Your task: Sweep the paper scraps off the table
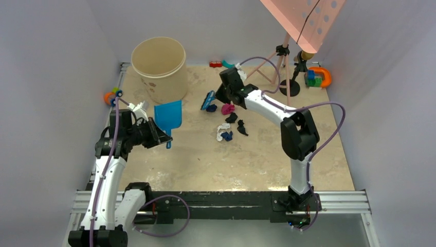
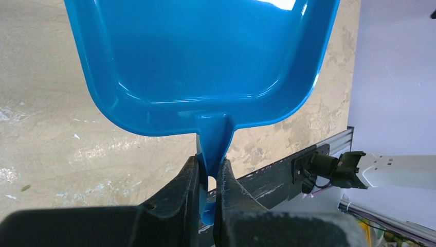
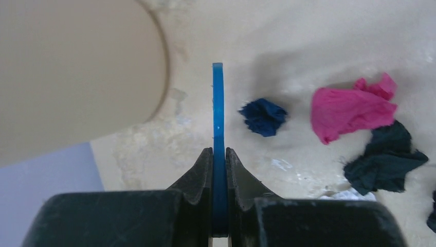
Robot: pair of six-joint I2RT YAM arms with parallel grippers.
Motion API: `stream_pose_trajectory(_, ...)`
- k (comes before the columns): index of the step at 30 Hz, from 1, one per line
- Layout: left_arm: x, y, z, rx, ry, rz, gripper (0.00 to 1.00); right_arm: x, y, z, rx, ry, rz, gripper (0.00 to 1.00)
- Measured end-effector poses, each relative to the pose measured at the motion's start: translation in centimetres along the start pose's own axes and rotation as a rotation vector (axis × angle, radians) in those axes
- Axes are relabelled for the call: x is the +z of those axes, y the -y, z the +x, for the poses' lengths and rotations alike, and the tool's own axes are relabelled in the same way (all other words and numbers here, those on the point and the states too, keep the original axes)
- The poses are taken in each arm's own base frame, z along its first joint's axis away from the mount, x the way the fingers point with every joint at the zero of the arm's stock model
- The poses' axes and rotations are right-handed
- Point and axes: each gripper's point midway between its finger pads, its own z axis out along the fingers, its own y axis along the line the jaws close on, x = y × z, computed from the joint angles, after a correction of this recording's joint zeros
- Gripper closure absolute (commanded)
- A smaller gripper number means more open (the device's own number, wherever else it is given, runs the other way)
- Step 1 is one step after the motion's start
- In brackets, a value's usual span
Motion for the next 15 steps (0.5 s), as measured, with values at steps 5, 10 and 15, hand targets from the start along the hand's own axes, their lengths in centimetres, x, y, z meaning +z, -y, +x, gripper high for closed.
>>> stream_pose_trajectory(5,0.5,0.1,0.1,0.003,-0.027,0.014,1.0,1.4,6.6,2.1,0.08,-0.051,0.194,1.0)
stream_pose_trajectory(10,1.1,0.0,0.4,-0.005,-0.061,0.01,1.0,-0.7,10.8,2.1,0.203,-0.039,0.319,1.0)
stream_pose_trajectory(15,2.0,-0.1,1.4,0.025,-0.118,-0.011,1.0,-6.6,13.9,2.8,0.198,-0.026,0.339,1.0)
